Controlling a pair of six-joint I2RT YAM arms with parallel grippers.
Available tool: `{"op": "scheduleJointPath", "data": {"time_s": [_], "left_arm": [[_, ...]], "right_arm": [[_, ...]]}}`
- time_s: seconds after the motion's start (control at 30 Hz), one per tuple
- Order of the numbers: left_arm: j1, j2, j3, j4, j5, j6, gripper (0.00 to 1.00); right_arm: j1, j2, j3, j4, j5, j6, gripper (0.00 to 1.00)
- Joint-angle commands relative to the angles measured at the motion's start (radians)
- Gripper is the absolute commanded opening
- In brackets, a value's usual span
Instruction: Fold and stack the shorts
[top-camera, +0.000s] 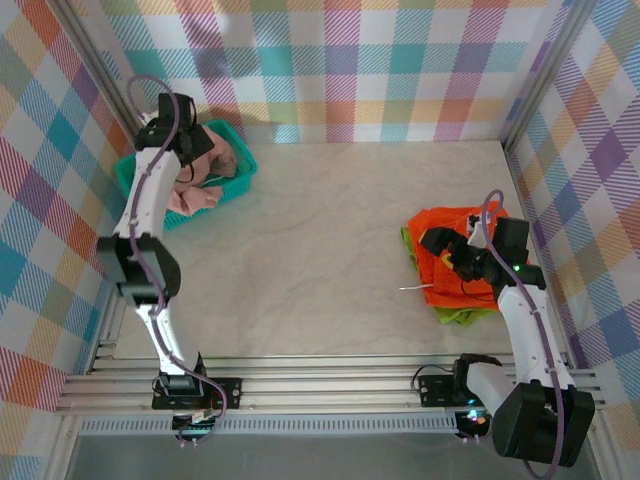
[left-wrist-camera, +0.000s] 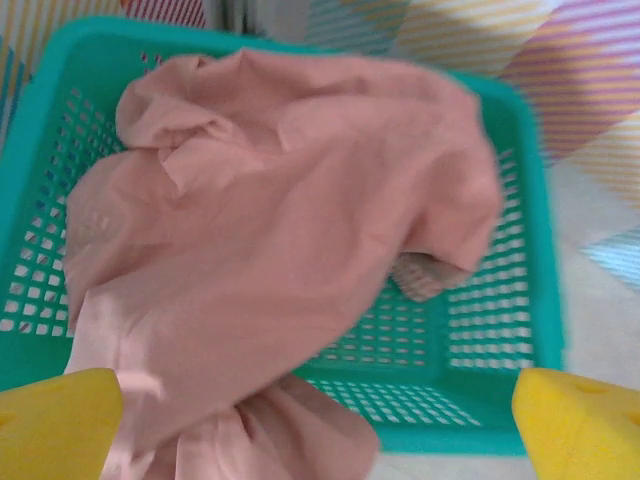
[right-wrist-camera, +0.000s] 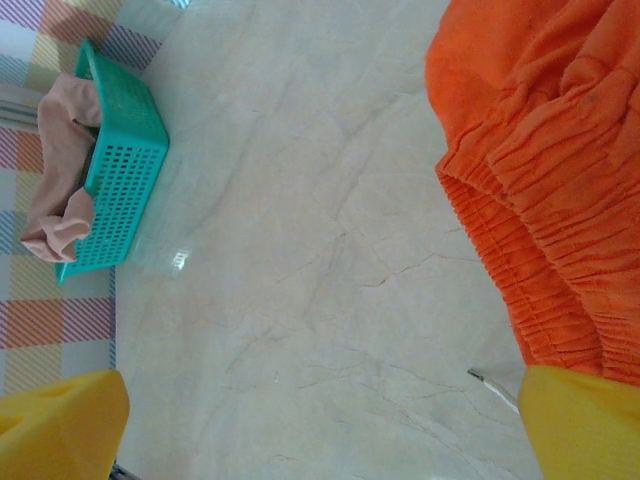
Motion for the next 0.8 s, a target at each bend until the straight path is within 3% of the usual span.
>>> {"op": "scheduleJointPath", "data": {"time_s": [0.0, 0.17, 0.27, 0.4, 0.63, 0.67, 0.77], "left_arm": [[0.033, 0.158, 0.156, -0.144, -0.029, 0.059, 1.00], [0.038, 0.381, 0.344, -0.198, -0.015, 0.080, 0.99], [0.041, 0.450, 0.369, -0.185, -0.014, 0.083, 0.84], [0.046, 0.490, 0.391, -0.179, 0.036, 0.082, 0.57], [0.046, 0.317, 0.398, -0.144, 0.105, 0.079, 0.05], [0.046, 0.283, 0.397, -0.137, 0.121, 0.079, 0.00], [0.046, 0.169, 0.398, -0.108, 0.177, 0.073, 0.00]], "right_arm": [[0.006, -0.016, 0.036, -0.003, -0.039, 0.008, 0.99], [0.008, -0.016, 0.027, 0.003, -0.045, 0.008, 1.00], [0.008, -0.007, 0.018, 0.005, -0.048, 0.004, 0.99], [0.011, 0.000, 0.009, 0.006, -0.050, -0.010, 1.00], [0.020, -0.043, -0.041, 0.093, -0.045, -0.013, 1.00], [0.022, -0.045, -0.042, 0.100, -0.044, -0.013, 1.00], [0.028, -0.046, -0.042, 0.109, -0.039, -0.012, 0.99]]}}
